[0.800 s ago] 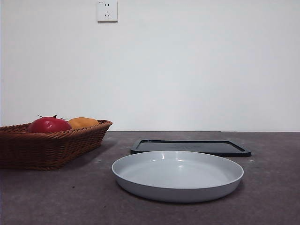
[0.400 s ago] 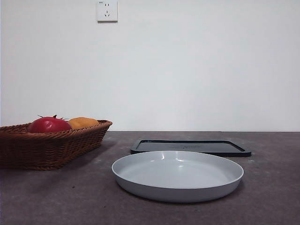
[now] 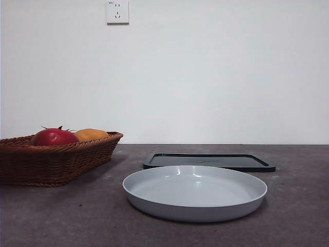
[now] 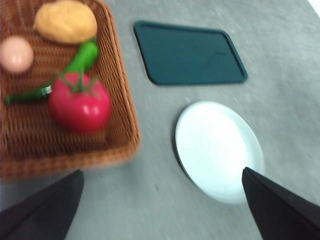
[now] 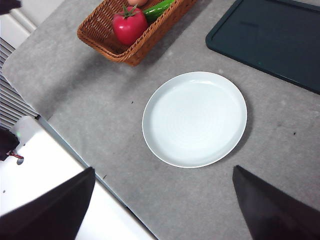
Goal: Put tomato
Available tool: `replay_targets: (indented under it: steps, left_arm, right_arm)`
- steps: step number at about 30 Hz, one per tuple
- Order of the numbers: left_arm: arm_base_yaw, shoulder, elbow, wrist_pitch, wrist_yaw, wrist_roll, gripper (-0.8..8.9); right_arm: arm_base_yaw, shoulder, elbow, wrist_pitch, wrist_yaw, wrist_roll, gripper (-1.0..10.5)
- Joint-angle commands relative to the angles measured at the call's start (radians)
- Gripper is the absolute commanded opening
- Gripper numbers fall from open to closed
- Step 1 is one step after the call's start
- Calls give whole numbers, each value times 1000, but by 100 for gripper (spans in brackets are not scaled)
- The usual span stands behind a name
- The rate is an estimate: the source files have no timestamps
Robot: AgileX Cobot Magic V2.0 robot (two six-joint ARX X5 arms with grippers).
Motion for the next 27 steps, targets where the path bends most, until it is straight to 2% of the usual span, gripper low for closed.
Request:
replay_targets:
  steps: [1,7,15,27]
  left_arm:
    - [-3,72,22,68,-24,37,509]
    - [-10,237,22,197,-129,88,508]
    - [-10,432,22,358,-135,147,508]
    - [-10,639,22,470,-138,212,508]
  right_arm:
    - [5,7,18,8,3,-13,439]
    - [5,7,18,8,3,-10,439]
    - [5,7,18,8,3,-10,439]
    - [5,7,18,8,3,-10,439]
